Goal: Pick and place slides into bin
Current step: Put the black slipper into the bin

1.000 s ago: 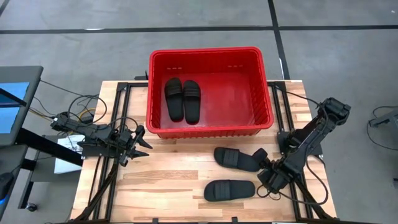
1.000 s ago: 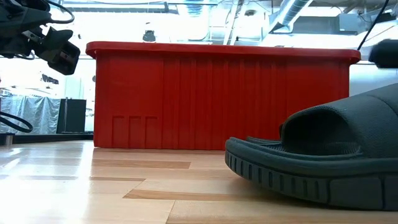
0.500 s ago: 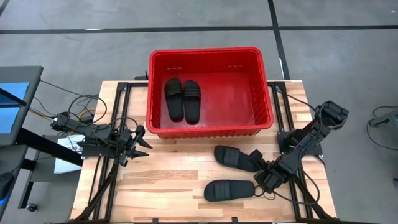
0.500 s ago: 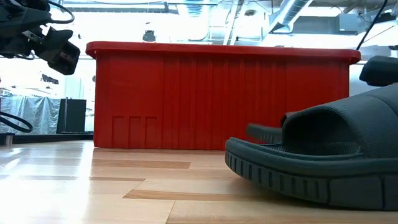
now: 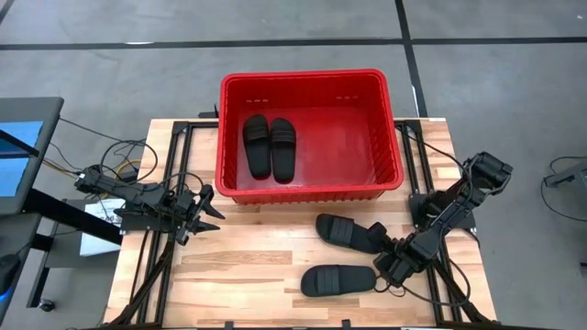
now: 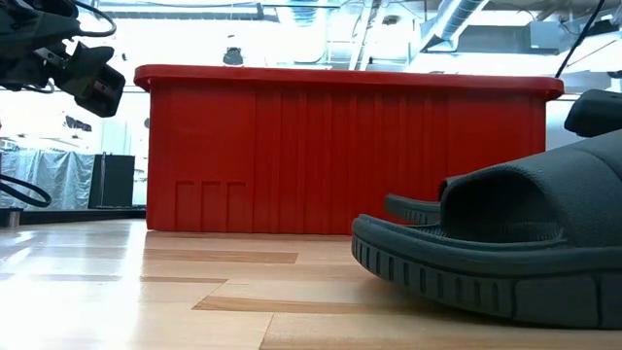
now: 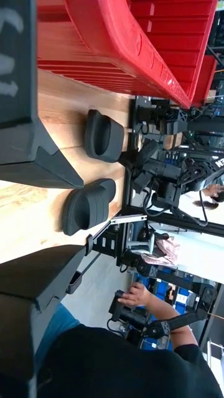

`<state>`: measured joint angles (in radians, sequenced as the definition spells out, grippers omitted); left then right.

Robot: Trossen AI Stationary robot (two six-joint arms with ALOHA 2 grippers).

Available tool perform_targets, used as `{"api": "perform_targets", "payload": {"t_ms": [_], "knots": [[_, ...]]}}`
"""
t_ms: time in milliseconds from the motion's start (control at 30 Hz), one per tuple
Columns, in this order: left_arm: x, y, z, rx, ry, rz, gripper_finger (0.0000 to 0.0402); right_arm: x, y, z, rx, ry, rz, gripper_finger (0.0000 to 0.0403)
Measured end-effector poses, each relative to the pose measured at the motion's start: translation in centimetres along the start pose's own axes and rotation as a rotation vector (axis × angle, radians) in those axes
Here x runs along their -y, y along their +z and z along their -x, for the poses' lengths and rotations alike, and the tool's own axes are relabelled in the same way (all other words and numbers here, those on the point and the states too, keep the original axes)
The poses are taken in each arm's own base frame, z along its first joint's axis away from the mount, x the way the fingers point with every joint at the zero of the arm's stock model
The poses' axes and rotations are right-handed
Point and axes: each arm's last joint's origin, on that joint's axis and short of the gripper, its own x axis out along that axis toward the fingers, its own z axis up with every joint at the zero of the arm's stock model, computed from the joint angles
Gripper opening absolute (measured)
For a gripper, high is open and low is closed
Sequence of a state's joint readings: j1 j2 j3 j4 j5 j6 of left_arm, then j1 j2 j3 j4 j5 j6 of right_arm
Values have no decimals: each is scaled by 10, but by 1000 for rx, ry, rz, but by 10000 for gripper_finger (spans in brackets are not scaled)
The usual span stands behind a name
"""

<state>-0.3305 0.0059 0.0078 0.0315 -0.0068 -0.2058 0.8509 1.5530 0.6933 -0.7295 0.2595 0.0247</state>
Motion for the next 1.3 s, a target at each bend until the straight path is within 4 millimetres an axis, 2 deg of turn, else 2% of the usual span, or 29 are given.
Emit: {"api": "perform_targets", "payload": {"t_ms": [433, 700, 967, 1167, 1300], "knots": [[0, 0, 0, 0, 0, 0, 149, 1, 10, 18, -36, 57, -39, 3], [0, 0, 0, 0, 0, 0, 149, -13, 11, 26, -32, 66, -6, 1], [0, 0, 0, 0, 0, 0, 149, -19, 29, 60, 29, 56, -104, 1], [0, 0, 0, 0, 0, 0, 149, -6, 42, 90, 94, -85, -298, 1], [0, 0, 0, 0, 0, 0, 149, 3, 52, 110, 168, -121, -405, 1]]}}
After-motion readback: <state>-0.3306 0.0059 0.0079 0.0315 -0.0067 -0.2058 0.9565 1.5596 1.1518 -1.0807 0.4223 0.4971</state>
